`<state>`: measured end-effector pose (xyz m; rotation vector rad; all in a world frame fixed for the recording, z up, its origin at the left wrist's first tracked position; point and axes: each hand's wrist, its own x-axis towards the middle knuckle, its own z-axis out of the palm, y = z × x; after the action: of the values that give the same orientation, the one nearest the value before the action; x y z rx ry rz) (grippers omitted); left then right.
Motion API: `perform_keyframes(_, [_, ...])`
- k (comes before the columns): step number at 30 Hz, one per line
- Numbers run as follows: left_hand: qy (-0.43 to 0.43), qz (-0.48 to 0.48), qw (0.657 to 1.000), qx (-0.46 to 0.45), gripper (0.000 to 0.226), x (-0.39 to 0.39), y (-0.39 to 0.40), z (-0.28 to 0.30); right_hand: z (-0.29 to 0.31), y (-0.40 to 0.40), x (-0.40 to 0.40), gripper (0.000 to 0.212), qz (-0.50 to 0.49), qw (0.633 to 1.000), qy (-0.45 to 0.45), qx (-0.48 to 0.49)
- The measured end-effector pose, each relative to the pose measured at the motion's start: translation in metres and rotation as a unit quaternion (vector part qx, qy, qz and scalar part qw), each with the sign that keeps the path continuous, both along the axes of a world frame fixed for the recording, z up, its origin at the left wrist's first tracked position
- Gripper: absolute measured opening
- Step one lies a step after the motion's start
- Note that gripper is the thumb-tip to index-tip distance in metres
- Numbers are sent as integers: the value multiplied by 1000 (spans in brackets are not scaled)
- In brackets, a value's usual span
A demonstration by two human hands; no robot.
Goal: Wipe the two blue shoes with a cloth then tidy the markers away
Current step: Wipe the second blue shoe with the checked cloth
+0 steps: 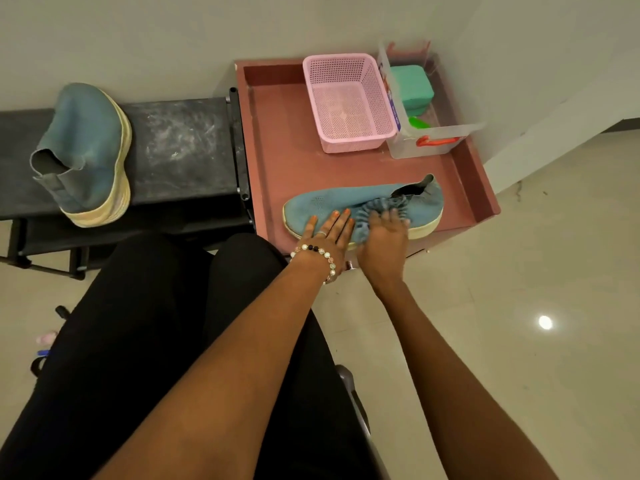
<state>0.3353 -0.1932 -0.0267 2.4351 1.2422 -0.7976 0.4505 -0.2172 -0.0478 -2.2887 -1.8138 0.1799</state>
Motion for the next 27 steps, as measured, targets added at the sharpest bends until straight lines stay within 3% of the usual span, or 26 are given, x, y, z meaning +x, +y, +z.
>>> perform_keyframes(5, [3,-9,1000,-5,79,-2,1,4,5,-18,55,49,222,973,-45,50])
perform_keyframes(8, [-14,2,1000,9,82,-1,-1,1,19,-14,104,57,270,953,-127,46])
perform_keyframes(10, [-17,8,1000,8,81,-1,-1,0,14,-9,96,47,230,963,-124,62])
perform_keyframes(14, [3,1,1000,13,79,1,-1,2,-6,-13,13,49,28,997,8,70])
perform_keyframes(16, [26,-21,999,2,72,0,0,5,-11,-19,-11,50,45,996,42,61])
perform_keyframes(20, [27,-14,1000,3,76,0,-2,5,-5,-28,45,48,233,968,-65,70])
perform_keyframes(22, [4,6,1000,8,80,0,-2,5,6,-23,85,47,269,949,-142,78])
perform_keyframes(24, [-7,12,1000,15,81,0,-3,4,11,-17,102,46,260,944,-192,66])
perform_keyframes(27, [-6,15,1000,18,80,0,-4,4,3,-14,66,43,119,977,-175,39])
